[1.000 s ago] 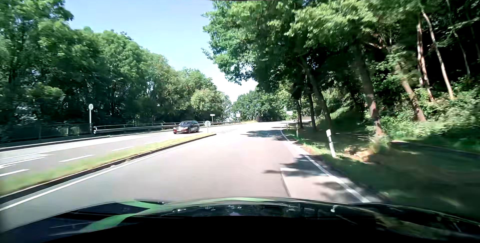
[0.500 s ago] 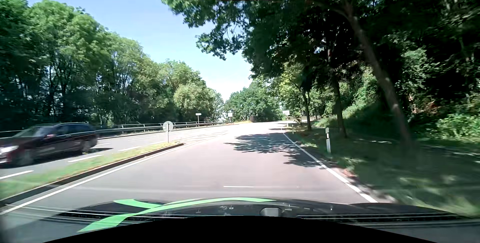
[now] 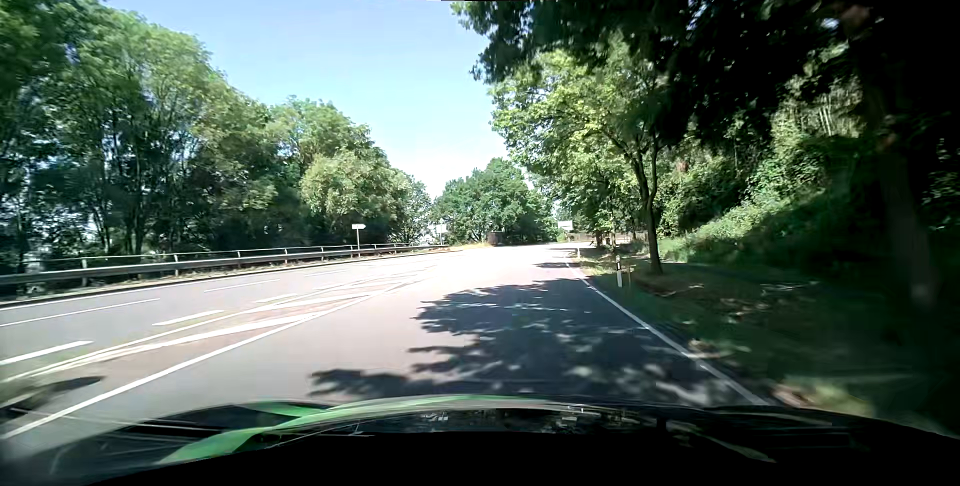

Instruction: Follow the waypoints while adhering to traffic rules and regulations

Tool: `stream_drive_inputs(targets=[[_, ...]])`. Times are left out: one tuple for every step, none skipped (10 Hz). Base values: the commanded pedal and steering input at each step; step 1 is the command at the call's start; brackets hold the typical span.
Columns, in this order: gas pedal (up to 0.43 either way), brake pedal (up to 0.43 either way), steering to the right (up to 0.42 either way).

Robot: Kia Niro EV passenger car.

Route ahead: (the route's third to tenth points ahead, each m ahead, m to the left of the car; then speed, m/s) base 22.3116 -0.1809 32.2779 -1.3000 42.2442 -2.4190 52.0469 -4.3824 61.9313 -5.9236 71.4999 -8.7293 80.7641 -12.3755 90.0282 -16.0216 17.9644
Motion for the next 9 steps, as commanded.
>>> stream_drive_inputs(targets=[[0.197, 0.0, 0.013], [0.189, 0.0, 0.013], [0.189, 0.0, 0.014], [0.189, 0.0, 0.013], [0.197, 0.0, 0.013], [0.197, 0.0, 0.014], [0.197, 0.0, 0.015], [0.209, 0.0, 0.015], [0.209, 0.0, 0.016]])
